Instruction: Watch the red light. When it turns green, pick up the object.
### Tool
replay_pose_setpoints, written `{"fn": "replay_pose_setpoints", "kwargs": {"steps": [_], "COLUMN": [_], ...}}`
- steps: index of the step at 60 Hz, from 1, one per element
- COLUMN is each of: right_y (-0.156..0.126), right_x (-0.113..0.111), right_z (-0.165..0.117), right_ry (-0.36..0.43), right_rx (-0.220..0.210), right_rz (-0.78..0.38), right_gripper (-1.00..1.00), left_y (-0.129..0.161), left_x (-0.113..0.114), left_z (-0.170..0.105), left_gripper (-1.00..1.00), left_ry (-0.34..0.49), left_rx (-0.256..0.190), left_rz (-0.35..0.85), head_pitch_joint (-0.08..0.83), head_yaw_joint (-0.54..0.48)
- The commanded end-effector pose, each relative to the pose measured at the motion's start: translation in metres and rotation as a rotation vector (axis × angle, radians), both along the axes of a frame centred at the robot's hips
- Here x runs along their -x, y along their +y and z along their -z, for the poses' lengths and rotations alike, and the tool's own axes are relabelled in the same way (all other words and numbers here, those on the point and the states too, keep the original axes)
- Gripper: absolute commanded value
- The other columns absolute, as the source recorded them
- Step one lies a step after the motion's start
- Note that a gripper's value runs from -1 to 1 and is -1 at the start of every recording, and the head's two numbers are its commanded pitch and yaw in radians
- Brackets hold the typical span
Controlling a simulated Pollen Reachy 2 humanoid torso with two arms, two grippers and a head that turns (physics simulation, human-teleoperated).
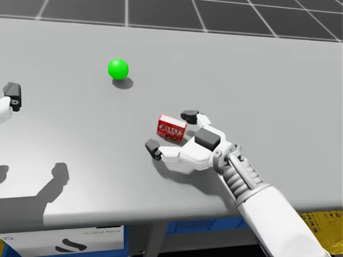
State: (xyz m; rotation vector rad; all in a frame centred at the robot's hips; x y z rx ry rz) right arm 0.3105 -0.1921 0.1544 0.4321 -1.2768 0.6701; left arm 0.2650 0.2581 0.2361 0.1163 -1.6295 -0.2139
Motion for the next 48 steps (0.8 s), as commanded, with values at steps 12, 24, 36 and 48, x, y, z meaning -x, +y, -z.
{"fn": "replay_pose_setpoints", "kwargs": {"steps": [12,24,36,48], "right_y": [0.01,0.008,0.006,0.006], "right_x": [-0.027,-0.023,-0.022,-0.021], "right_z": [0.016,0.019,0.02,0.022], "right_ry": [0.062,0.066,0.069,0.069], "right_rx": [-0.001,-0.002,-0.001,-0.006], "right_rz": [-0.006,0.002,-0.004,-0.02], "right_gripper": [-1.0,0.99,1.0,0.99], "left_y": [0.001,0.001,0.0,0.0], "left_x": [0.0,0.0,0.0,0.0], "left_z": [0.0,0.0,0.0,0.001], "left_gripper": [-1.0,-1.0,-1.0,-1.0], "left_ry": [0.0,0.001,0.002,0.001], "left_rx": [0.002,0.001,0.0,-0.001], "left_rz": [0.001,0.002,0.001,0.001], "head_pitch_joint": [0.679,0.678,0.676,0.563], "head_yaw_joint": [-0.18,-0.18,-0.18,-0.18]}}
